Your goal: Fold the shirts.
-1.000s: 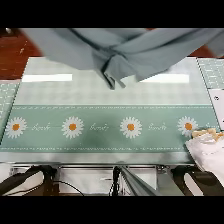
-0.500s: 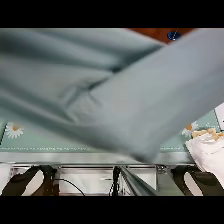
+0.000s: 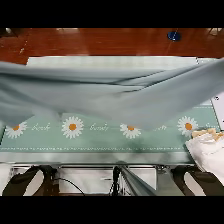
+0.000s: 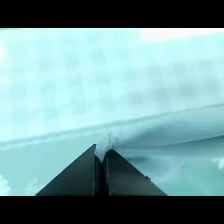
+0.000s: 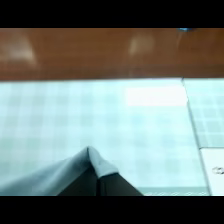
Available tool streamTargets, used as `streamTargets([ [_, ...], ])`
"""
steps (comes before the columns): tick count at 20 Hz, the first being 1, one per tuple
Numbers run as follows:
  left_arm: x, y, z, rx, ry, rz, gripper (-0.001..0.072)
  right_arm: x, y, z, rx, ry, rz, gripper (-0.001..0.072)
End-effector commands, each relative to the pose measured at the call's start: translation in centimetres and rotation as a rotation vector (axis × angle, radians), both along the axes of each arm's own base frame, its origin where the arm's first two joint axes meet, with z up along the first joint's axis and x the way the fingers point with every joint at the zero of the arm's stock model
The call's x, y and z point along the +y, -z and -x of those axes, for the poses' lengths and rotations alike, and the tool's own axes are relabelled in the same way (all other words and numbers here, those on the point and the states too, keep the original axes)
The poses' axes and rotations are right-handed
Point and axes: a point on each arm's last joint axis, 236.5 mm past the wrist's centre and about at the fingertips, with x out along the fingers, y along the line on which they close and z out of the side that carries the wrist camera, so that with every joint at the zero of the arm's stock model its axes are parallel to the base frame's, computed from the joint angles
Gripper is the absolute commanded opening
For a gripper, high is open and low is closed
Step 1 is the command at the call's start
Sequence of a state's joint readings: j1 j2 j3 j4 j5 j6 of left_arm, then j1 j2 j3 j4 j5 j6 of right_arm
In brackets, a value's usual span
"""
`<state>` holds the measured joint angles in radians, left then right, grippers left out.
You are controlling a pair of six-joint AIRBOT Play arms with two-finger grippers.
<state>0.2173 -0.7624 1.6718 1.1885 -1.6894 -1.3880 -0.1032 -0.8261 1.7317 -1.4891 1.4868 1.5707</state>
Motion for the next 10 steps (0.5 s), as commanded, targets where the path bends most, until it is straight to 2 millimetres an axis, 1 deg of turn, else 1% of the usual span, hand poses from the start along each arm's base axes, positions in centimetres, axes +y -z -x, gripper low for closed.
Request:
streamTargets([
  [1,-2.6,5.2,-3.0,0.091,0.050,0.180,0.0026,3.1,6.1,-5.9,0.193,-0.138,-0.098,0.0021],
  [3,-2.7,8.1,-4.9,0.116,0.024,0.244,0.0026,3.6,9.3,-10.5,0.237,-0.188,-0.112,0.0021],
  [4,-2.5,9.8,-5.6,0.132,0.003,0.260,0.0026,3.3,10.8,-13.0,0.239,-0.199,-0.096,0.0021],
  [6,-1.9,13.4,-7.0,0.158,-0.047,0.291,0.0026,2.9,13.8,-17.0,0.242,-0.215,-0.078,0.0021],
  [8,-1.1,16.7,-8.2,0.164,-0.098,0.310,0.0026,3.1,16.9,-20.2,0.254,-0.239,-0.092,0.0021],
  [10,-0.2,19.8,-9.4,0.163,-0.148,0.317,0.0027,3.8,19.9,-22.6,0.268,-0.267,-0.128,0.0021],
])
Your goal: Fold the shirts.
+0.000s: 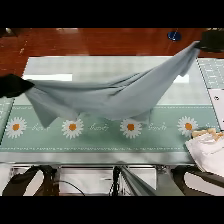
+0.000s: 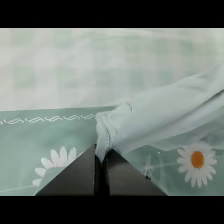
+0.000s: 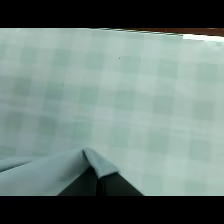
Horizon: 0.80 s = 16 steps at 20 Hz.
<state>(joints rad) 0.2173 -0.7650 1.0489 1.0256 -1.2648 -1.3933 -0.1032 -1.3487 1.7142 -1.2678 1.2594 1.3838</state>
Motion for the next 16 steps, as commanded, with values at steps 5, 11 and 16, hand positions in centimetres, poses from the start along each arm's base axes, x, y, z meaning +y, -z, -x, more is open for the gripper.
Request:
streamTargets([
  [5,2.6,11.0,-3.7,0.068,-0.145,0.019,0.0027,3.6,10.8,-7.6,0.042,-0.169,-0.127,0.0020],
  [11,0.5,16.4,-3.6,0.198,-0.023,-0.011,0.0027,5.6,16.1,-8.3,0.126,-0.222,-0.227,0.0044],
  [16,-0.4,17.4,-3.5,0.209,0.047,-0.040,0.0027,2.0,13.9,-4.1,0.272,-0.180,-0.133,0.0513],
])
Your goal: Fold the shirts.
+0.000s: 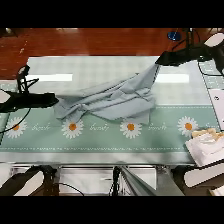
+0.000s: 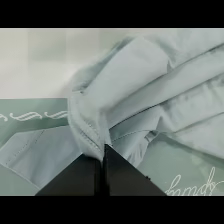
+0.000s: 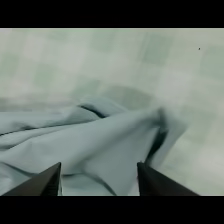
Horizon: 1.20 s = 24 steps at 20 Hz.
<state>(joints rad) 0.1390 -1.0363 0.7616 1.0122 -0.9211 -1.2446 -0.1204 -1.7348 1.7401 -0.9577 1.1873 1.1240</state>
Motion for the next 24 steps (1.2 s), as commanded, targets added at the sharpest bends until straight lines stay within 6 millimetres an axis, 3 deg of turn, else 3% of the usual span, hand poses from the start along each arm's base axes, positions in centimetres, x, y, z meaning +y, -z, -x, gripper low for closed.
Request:
streamTargets([
  [1,-0.2,0.8,0.1,0.007,0.040,-0.026,0.0028,-5.1,-0.9,4.5,0.148,0.048,0.176,0.0508],
  [2,-0.1,0.9,0.1,0.007,0.041,-0.029,0.0028,-7.7,-1.6,6.3,0.200,0.104,0.237,0.0487],
  [3,-0.1,0.9,0.1,0.007,0.041,-0.028,0.0028,-9.5,-2.4,8.0,0.245,0.152,0.250,0.0383],
  [5,-0.1,0.8,0.0,0.002,0.038,-0.030,0.0028,-11.1,-1.9,12.5,0.398,0.160,0.217,0.0367],
  [8,0.0,0.8,-0.2,-0.004,0.034,-0.032,0.0028,-9.6,2.2,17.8,0.594,0.148,0.066,0.0367],
  [10,0.0,0.8,-0.2,-0.004,0.034,-0.032,0.0028,-6.5,4.8,20.8,0.678,0.116,-0.066,0.0367],
  [12,0.0,0.8,-0.2,-0.005,0.034,-0.032,0.0028,-3.8,6.7,21.8,0.680,0.132,-0.178,0.0368],
  [13,0.0,0.8,-0.2,-0.005,0.034,-0.032,0.0028,-2.7,7.4,21.7,0.657,0.163,-0.236,0.0404],
  [16,0.0,0.8,-0.2,-0.013,0.054,-0.043,0.0028,-0.5,8.9,21.3,0.625,0.235,-0.362,0.0460],
  [19,0.0,0.8,-0.2,-0.014,0.055,-0.044,0.0028,0.9,11.2,22.5,0.657,0.245,-0.348,0.0461],
  [24,0.0,0.8,-0.2,-0.014,0.056,-0.044,0.0028,5.5,13.8,23.3,0.638,0.172,-0.252,0.0461],
])
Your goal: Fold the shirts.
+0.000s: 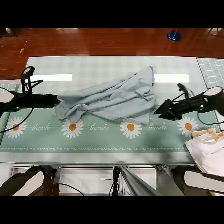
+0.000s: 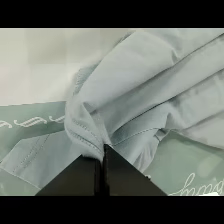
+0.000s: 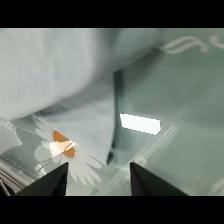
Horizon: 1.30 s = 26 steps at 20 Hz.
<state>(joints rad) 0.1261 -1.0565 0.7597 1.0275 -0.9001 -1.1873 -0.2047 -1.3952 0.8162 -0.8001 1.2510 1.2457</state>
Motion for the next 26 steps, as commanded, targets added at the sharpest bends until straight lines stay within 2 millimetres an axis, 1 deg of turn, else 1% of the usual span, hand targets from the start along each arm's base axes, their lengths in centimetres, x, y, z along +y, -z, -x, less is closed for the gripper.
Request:
streamTargets([
  [1,0.0,0.0,0.0,0.000,0.003,-0.001,0.0028,2.6,1.5,0.2,-0.033,-0.038,0.044,0.0460],
  [3,0.0,0.0,0.0,-0.007,0.019,-0.010,0.0028,2.8,2.0,0.5,-0.020,-0.048,0.072,0.0461],
  [5,0.0,0.0,0.0,-0.008,0.021,-0.011,0.0028,2.8,2.2,0.3,-0.019,-0.039,0.089,0.0460],
  [8,0.0,0.0,0.0,-0.009,0.023,-0.013,0.0028,3.5,2.7,0.5,-0.005,-0.039,0.102,0.0450],
  [11,0.0,0.0,0.0,-0.009,0.023,-0.013,0.0028,5.2,4.7,1.5,0.056,-0.067,0.115,0.0430],
  [12,0.0,0.0,0.0,-0.009,0.023,-0.013,0.0028,5.9,5.5,1.5,0.064,-0.071,0.122,0.0376],
  [13,0.0,0.0,0.0,-0.009,0.023,-0.013,0.0028,6.5,5.9,1.3,0.055,-0.068,0.122,0.0264],
  [14,0.0,0.0,0.0,-0.009,0.023,-0.013,0.0028,7.0,5.8,0.9,0.037,-0.058,0.118,0.0072],
  [15,0.0,0.0,0.0,-0.009,0.024,-0.013,0.0028,7.5,5.2,0.4,0.017,-0.046,0.102,0.0021],
  [16,0.0,0.0,0.0,-0.009,0.023,-0.014,0.0028,7.9,3.9,-0.2,-0.028,-0.050,0.080,0.0022],
  [17,0.0,-0.1,0.0,-0.012,0.024,-0.014,0.0028,8.0,2.2,-0.8,-0.081,-0.061,0.070,0.0021],
  [18,0.1,-0.4,-0.2,-0.021,0.024,-0.016,0.0028,8.2,-0.2,-1.5,-0.155,-0.075,0.060,0.0021],
  [19,0.1,-1.2,-0.5,-0.045,0.032,-0.023,0.0027,8.4,-3.0,-2.1,-0.229,-0.082,0.049,0.0021],
  [20,0.2,-2.5,-1.1,-0.082,0.035,-0.031,0.0027,8.6,-6.5,-2.6,-0.324,-0.090,0.040,0.0021],
  [21,0.5,-4.5,-1.8,-0.134,0.030,-0.039,0.0026,8.6,-10.4,-3.1,-0.432,-0.089,0.035,0.0021],
  [22,0.9,-7.4,-2.7,-0.208,0.021,-0.052,0.0026,8.4,-14.3,-3.5,-0.545,-0.087,0.043,0.0021],
  [23,1.5,-11.1,-3.6,-0.298,0.006,-0.067,0.0026,7.8,-18.7,-3.8,-0.664,-0.069,0.053,0.0021],
  [24,2.4,-15.2,-4.1,-0.394,-0.016,-0.086,0.0026,7.0,-22.7,-3.8,-0.760,-0.034,0.063,0.0021],
  [25,3.2,-19.7,-4.2,-0.493,-0.045,-0.101,0.0026,5.7,-27.1,-3.8,-0.857,0.021,0.074,0.0021],
  [26,4.2,-24.8,-3.7,-0.602,-0.085,-0.120,0.0026,4.5,-31.4,-3.6,-0.953,0.071,0.080,0.0020],
])
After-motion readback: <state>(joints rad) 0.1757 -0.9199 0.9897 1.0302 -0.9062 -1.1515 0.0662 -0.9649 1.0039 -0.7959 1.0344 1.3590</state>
